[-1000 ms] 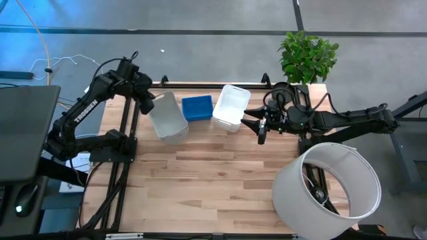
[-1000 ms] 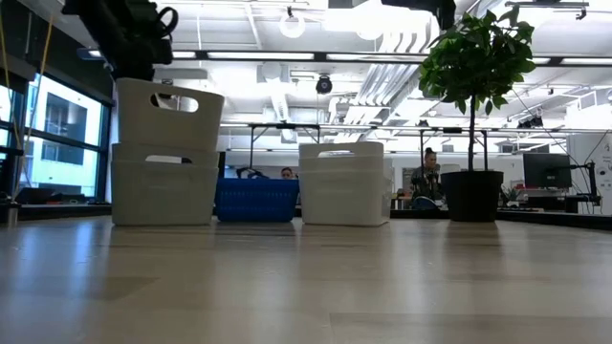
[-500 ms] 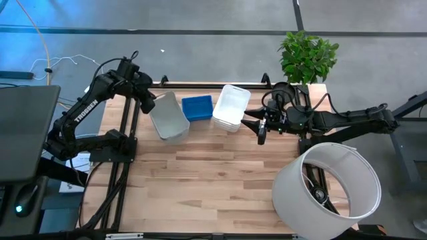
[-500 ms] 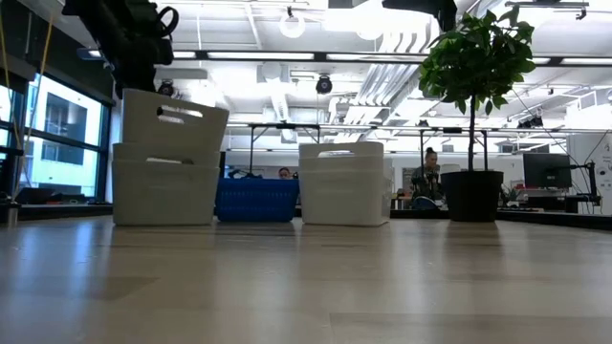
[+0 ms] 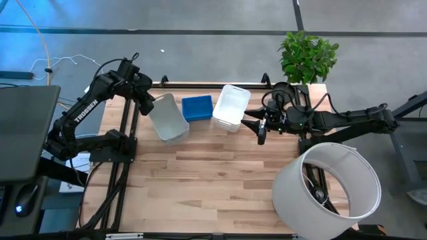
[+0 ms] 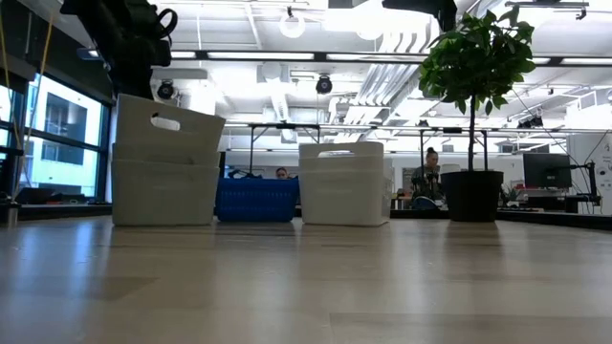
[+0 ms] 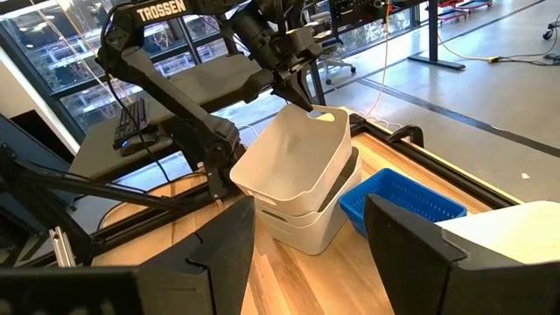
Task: Stack baskets by color
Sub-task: Stack the bottom gray bin on the top gray bin
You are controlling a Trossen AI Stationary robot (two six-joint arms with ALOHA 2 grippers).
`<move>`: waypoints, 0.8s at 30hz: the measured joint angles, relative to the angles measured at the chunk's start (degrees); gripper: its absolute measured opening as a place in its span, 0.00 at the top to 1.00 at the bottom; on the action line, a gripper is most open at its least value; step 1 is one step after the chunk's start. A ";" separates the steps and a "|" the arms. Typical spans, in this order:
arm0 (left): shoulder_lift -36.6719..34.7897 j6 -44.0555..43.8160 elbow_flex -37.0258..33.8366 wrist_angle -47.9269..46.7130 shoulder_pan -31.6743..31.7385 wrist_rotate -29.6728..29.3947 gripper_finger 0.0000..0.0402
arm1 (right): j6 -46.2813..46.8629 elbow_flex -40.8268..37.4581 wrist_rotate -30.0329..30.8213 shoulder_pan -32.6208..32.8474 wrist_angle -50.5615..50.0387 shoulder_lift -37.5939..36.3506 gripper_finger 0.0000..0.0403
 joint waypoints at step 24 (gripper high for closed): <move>-0.19 -2.37 1.64 3.63 0.00 0.17 0.59 | 0.19 0.00 -0.37 0.00 0.02 0.00 0.50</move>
